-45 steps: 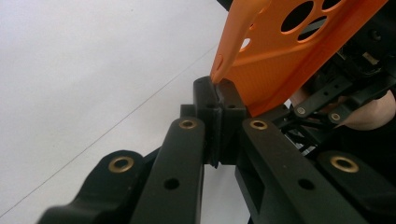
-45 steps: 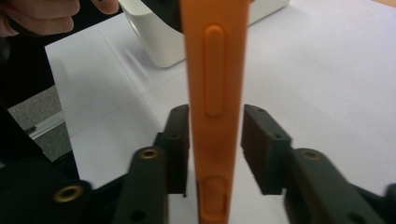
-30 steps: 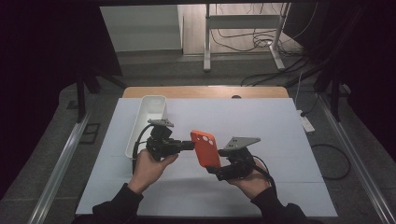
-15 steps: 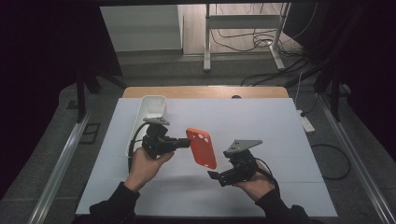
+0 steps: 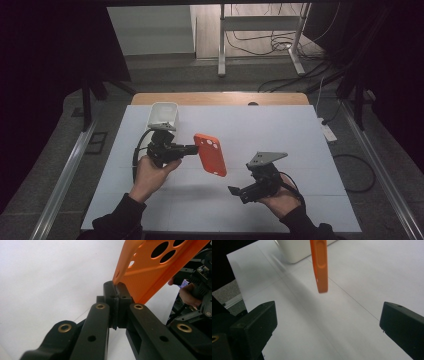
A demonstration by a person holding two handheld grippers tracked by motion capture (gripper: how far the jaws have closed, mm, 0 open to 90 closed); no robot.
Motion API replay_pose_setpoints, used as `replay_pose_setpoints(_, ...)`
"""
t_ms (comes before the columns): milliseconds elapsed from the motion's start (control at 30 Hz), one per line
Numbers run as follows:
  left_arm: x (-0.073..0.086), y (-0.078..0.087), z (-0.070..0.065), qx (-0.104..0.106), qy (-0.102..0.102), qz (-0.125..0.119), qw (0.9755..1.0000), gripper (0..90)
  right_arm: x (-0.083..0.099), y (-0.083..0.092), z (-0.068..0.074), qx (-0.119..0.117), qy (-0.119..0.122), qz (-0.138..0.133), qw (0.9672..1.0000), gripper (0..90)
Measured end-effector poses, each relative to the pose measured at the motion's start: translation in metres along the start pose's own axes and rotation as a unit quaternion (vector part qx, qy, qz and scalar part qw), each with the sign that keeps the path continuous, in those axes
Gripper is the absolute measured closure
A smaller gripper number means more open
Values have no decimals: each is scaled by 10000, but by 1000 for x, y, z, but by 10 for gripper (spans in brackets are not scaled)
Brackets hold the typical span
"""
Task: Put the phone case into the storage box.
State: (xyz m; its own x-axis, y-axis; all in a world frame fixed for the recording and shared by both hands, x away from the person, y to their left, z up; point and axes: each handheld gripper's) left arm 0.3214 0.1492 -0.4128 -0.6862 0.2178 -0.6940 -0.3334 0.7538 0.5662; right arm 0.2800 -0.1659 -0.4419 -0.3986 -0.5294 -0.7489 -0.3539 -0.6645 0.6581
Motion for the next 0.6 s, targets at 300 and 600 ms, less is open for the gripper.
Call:
replay_pose_setpoints(300,-4,5,5,-79,13,-29,10000,893,7,6,-2,115,65,171,9998,0)
replay_pose_setpoints(600,-7,8,11,-111,20,-22,9999,893,16,17,-3,211,-36,154,9997,0)
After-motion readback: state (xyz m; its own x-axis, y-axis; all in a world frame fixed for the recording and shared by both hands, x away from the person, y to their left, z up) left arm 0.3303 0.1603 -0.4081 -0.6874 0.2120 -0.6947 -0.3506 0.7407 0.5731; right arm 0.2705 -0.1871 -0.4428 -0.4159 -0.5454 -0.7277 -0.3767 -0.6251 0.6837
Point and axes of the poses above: each handheld gripper's, and its own axes: y roughly backward along the jaws, x roughly out of its underside, z roughly to its left, and after that the axes turned 3 degrees about y, right-handed
